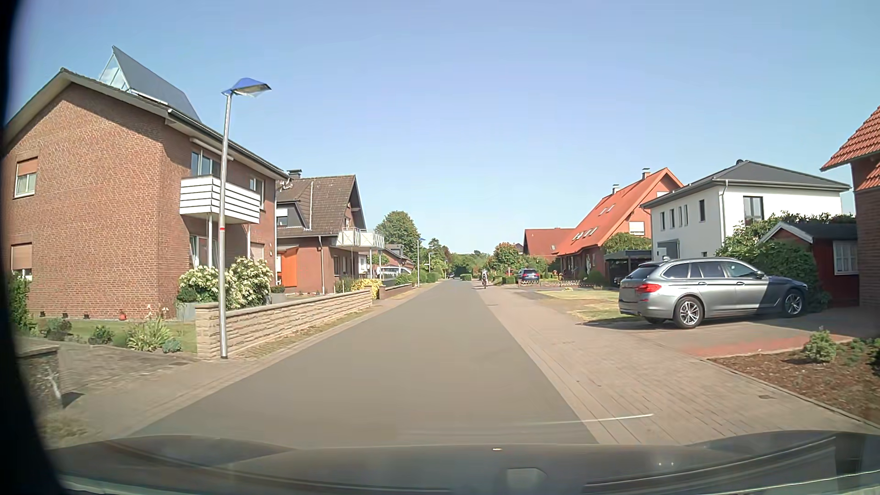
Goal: Follow the waypoints while adhering to traffic rules and regulations
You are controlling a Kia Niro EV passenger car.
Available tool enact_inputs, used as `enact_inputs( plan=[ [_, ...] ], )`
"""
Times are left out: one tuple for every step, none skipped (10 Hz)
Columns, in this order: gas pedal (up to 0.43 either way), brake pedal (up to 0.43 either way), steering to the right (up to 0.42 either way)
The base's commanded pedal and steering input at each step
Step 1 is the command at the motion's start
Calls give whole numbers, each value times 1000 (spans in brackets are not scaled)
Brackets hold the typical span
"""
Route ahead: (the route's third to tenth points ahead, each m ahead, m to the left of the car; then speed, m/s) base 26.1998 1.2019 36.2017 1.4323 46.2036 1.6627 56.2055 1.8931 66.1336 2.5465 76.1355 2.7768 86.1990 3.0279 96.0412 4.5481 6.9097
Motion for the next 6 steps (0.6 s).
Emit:
enact_inputs(
  plan=[
    [138, 6, -6],
    [138, 6, -5],
    [130, 6, -5],
    [130, 6, -4],
    [118, 6, -3],
    [118, 6, -2]
  ],
)
